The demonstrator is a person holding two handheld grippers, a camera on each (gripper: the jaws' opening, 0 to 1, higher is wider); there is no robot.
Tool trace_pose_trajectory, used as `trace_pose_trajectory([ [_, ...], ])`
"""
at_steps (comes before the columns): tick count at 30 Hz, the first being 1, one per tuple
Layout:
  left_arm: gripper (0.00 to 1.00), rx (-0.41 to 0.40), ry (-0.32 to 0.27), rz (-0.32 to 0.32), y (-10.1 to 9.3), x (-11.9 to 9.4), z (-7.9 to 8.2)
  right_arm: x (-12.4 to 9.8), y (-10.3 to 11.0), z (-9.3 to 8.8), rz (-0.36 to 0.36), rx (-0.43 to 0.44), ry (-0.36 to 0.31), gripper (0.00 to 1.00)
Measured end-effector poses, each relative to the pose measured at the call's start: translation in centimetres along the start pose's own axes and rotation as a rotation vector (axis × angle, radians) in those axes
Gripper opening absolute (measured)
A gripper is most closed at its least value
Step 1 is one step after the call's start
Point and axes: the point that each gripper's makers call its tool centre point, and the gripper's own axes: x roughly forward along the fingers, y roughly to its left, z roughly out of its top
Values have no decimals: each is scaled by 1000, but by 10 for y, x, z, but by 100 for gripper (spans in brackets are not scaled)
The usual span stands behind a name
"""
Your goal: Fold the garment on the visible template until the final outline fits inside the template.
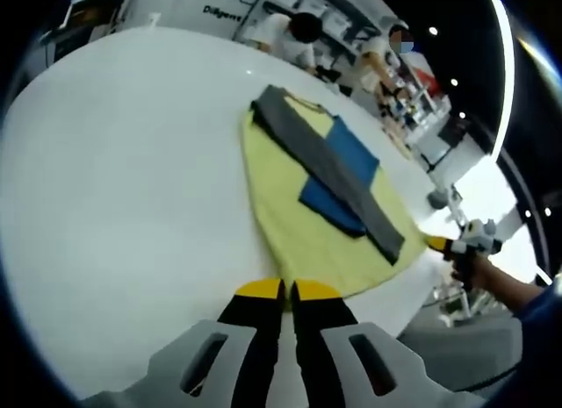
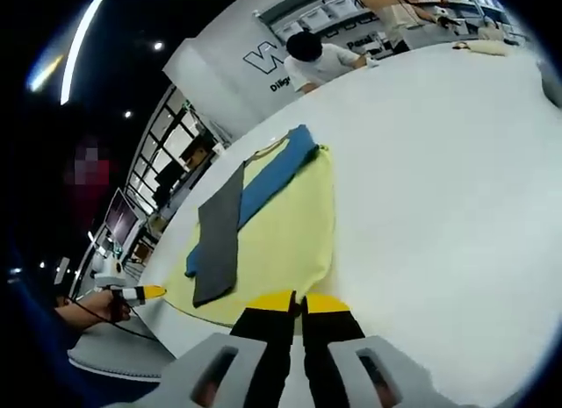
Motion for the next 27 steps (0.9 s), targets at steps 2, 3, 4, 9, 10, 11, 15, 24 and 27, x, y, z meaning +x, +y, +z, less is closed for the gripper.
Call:
trace_pose_trajectory([
  [2,2,3,2,-1,0,0,-1,0,-4,0,0,16,-5,0],
  [3,2,8,3,-3,0,-1,-1,-1,-4,-1,-1,24,-5,0],
  [4,2,8,3,-4,0,-1,-1,-1,-4,-1,-1,29,-8,0],
  [9,1,26,11,-2,3,-8,-6,-8,-1,-9,10,52,-12,0],
  [10,1,28,12,-2,4,-8,-6,-8,0,-10,12,53,-10,0],
  [11,1,29,17,0,7,-10,-7,-9,3,-13,15,54,-2,0],
  [15,1,29,25,2,10,-23,-11,-13,16,-22,37,58,9,0],
  [24,1,-5,28,-11,12,-51,-16,-29,45,-38,72,122,4,0],
  [27,1,-11,32,-25,9,-54,-19,-31,48,-40,76,125,-1,0],
])
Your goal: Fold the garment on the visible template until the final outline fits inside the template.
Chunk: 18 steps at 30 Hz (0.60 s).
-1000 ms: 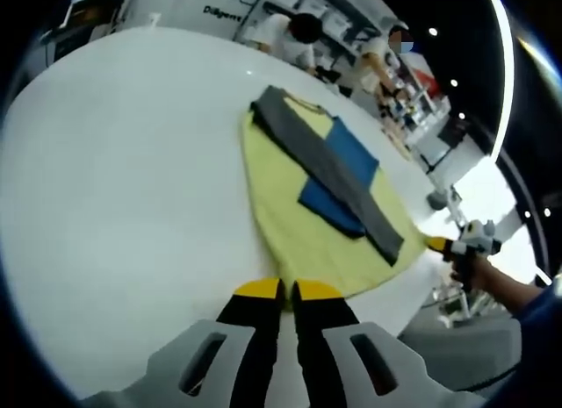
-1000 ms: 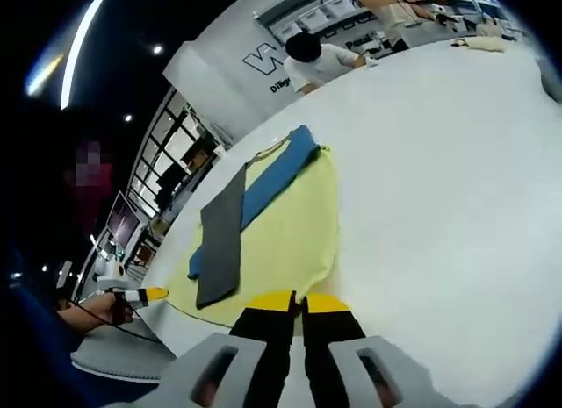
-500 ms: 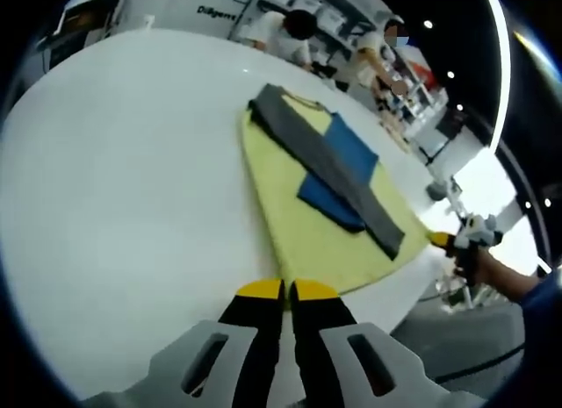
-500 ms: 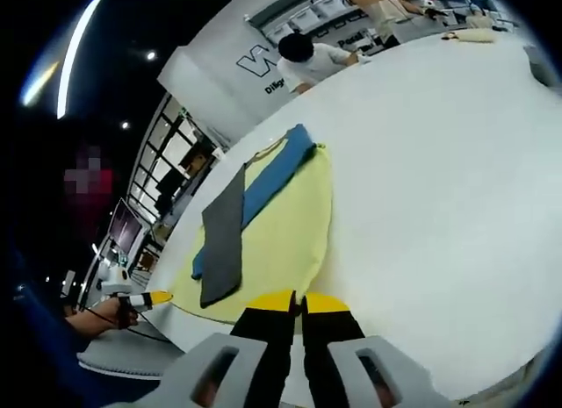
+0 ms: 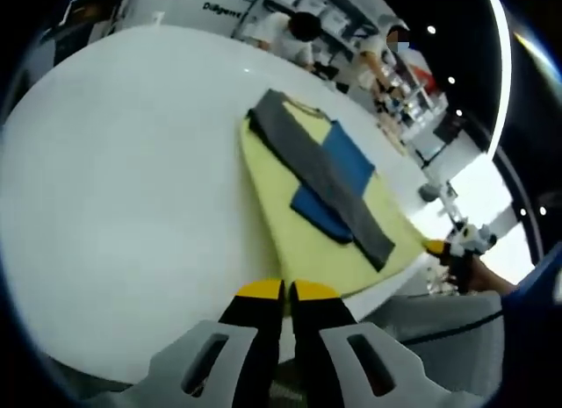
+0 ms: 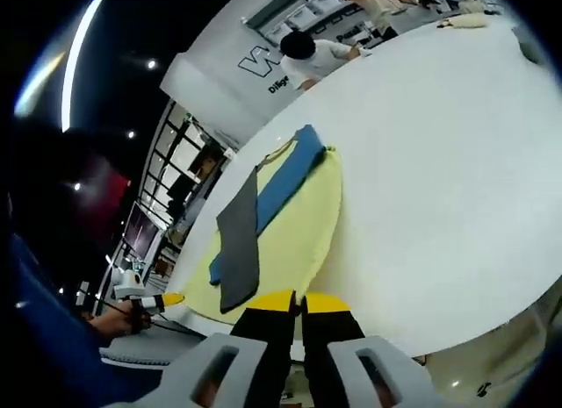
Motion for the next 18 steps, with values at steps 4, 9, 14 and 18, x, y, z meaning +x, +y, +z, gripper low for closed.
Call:
trace_pose_trajectory([
  [4,1,-7,-2,-20,4,-1,5,2,2,5,13,29,-20,0],
  [9,1,-10,-37,-44,2,-1,21,5,5,20,24,38,-47,0],
  [14,1,-25,-87,-66,-6,0,47,15,3,45,42,86,-106,0],
  [18,1,-20,-113,-73,-1,9,71,29,2,67,50,94,-127,0],
])
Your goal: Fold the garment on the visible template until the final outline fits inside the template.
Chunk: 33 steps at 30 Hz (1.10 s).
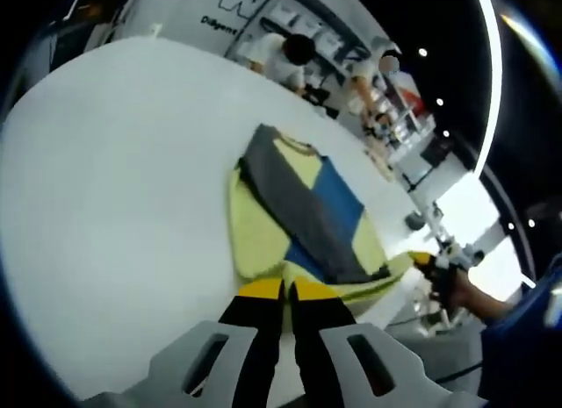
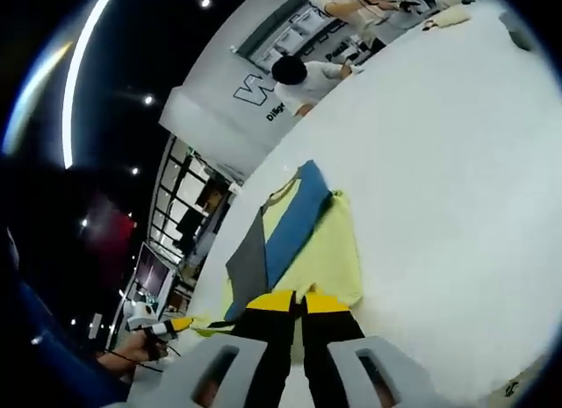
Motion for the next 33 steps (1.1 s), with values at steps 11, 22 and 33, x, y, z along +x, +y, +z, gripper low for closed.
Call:
trace_pose_trajectory([
  [11,1,1,-32,2,7,23,35,36,-4,28,-7,6,6,0],
  [22,1,-9,-37,11,17,52,71,64,-7,60,4,25,-4,0],
  [33,1,-29,-33,12,12,64,89,84,-14,80,3,48,-11,0],
])
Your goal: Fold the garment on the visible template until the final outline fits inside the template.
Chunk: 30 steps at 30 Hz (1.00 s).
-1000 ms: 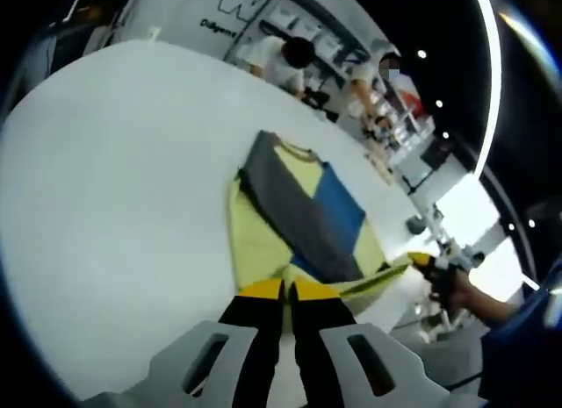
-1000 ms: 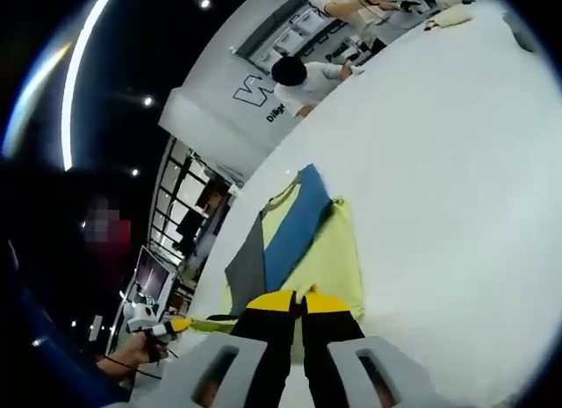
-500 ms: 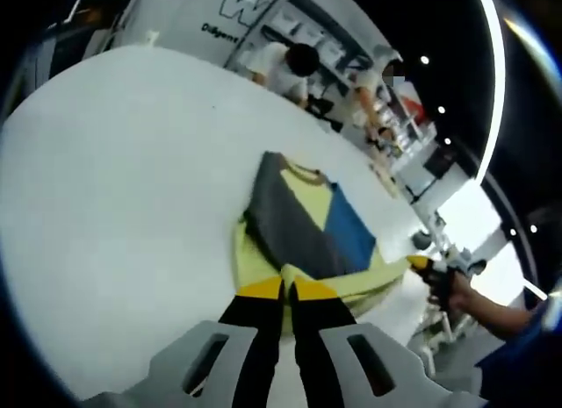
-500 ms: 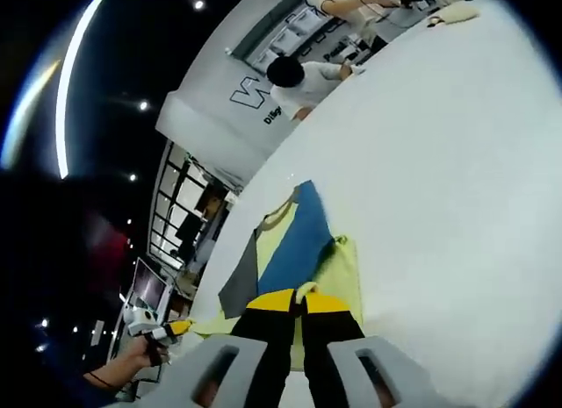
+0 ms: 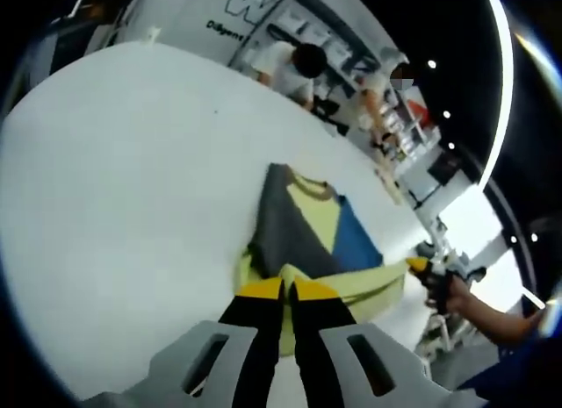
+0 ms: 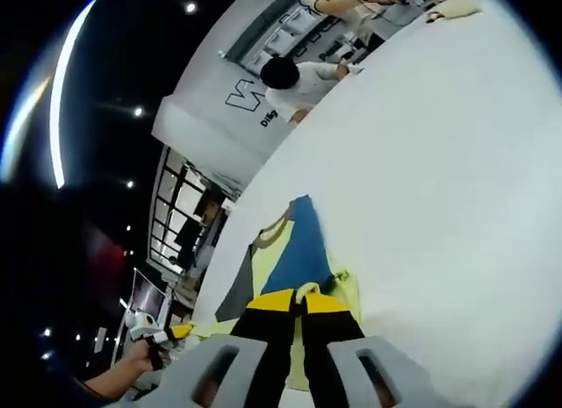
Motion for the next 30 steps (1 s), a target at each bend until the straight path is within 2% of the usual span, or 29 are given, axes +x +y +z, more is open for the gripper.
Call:
trace_pose_trajectory([
  [6,1,7,1,-2,3,9,12,9,2,8,1,-3,-3,0],
  [19,1,5,6,1,9,18,22,27,0,20,3,-2,3,0],
  [30,1,4,-15,-5,12,31,46,44,4,38,11,-6,-1,0],
])
